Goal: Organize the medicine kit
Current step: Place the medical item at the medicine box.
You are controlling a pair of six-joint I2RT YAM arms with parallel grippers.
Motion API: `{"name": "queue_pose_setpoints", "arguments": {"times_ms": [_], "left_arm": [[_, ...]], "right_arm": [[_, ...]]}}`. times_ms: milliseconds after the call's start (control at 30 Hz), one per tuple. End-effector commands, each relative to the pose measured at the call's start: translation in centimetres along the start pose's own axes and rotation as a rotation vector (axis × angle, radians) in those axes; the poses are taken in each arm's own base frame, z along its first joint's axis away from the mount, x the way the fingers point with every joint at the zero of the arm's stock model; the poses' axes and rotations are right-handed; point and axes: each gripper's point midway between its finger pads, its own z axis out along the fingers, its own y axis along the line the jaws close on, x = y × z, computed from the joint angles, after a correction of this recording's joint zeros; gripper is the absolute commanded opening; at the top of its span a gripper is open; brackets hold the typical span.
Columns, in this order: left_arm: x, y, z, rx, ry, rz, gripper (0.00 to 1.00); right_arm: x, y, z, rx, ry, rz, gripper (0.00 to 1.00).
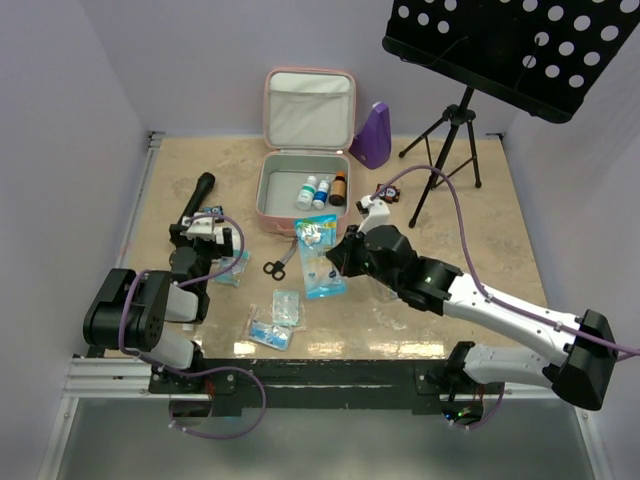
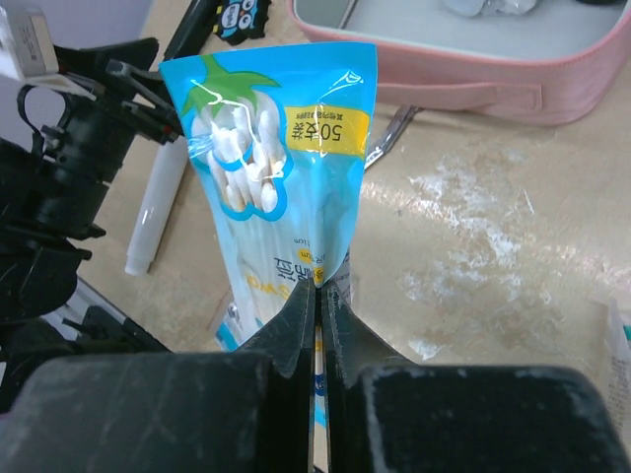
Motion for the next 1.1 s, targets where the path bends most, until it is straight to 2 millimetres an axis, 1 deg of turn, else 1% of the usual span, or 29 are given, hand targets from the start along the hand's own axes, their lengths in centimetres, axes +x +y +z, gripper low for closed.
{"name": "queue_pose_setpoints", "arguments": {"times_ms": [0,67,133,200,267,333,433,500,533,600,667,733,800,833,867,900,933,967,1000,1033,1067], "left_arm": [[-2.4,0.4,0.6,-0.016,-0.091,-0.024,1.00],[-2.5,0.4,0.5,-0.014,-0.092,-0.024,1.00],[-2.5,0.4,0.5,-0.014,-0.092,-0.024,1.00],[-2.4,0.3,0.6,-0.012,-0.090,-0.024,1.00],[-2.6,0.3,0.6,-0.013,-0.095,-0.024,1.00],[-2.5,0.3,0.6,-0.013,-0.093,-0.024,1.00],[-2.4,0.3,0.6,-0.011,-0.090,-0.024,1.00],[-2.4,0.8,0.7,-0.041,-0.087,-0.034,1.00],[-2.8,0.9,0.9,-0.046,-0.091,-0.033,1.00],[-3.4,0.5,1.8,-0.020,-0.057,-0.019,1.00],[-3.5,1.2,1.8,-0.057,-0.032,-0.034,1.00],[-4.8,2.3,0.2,-0.119,-0.097,-0.061,1.00],[-7.0,3.6,-2.3,-0.195,-0.207,-0.087,1.00],[-7.9,3.8,-3.2,-0.205,-0.252,-0.137,1.00],[-8.7,3.5,-3.8,-0.184,-0.276,-0.151,1.00],[-9.5,2.7,-3.8,-0.135,-0.280,-0.144,1.00],[-9.9,1.5,-3.5,-0.067,-0.250,-0.142,1.00],[-11.1,0.6,-2.9,-0.015,-0.236,-0.161,1.00],[-11.6,0.2,-2.3,0.006,-0.193,-0.197,1.00],[-11.1,-0.2,-1.6,0.010,-0.110,-0.251,1.00],[-11.5,-0.3,-0.8,0.000,-0.044,-0.308,1.00]], "right_arm": [[-5.2,1.6,1.0,0.022,-0.126,-0.024,0.00],[-6.2,2.1,1.6,0.023,-0.132,-0.040,0.00],[-7.7,2.3,1.6,0.033,-0.169,-0.054,0.00],[-9.3,2.3,1.7,0.042,-0.199,-0.064,0.00],[-10.3,2.1,1.9,0.049,-0.216,-0.069,0.00],[-10.8,1.9,2.2,0.040,-0.217,-0.067,0.00],[-11.1,2.1,2.5,0.006,-0.209,-0.071,0.00],[-11.2,1.9,2.6,0.015,-0.207,-0.080,0.00],[-11.5,1.9,2.5,0.020,-0.215,-0.083,0.00],[-11.7,1.6,2.6,0.033,-0.224,-0.090,0.00],[-11.9,1.4,3.0,0.044,-0.233,-0.096,0.00],[-12.1,1.4,3.6,0.051,-0.236,-0.107,0.00],[-12.3,1.4,4.2,0.063,-0.236,-0.107,0.00],[-12.2,1.4,4.6,0.068,-0.232,-0.110,0.00],[-12.3,1.5,4.9,0.070,-0.232,-0.111,0.00],[-12.3,1.4,5.3,0.074,-0.228,-0.115,0.00],[-12.4,1.4,5.5,0.080,-0.230,-0.117,0.00],[-12.6,1.4,5.9,0.087,-0.234,-0.119,0.00],[-12.8,1.5,6.2,0.089,-0.241,-0.127,0.00],[-13.1,1.6,6.4,0.084,-0.252,-0.140,0.00],[-13.3,1.7,6.8,0.086,-0.262,-0.150,0.00]]}}
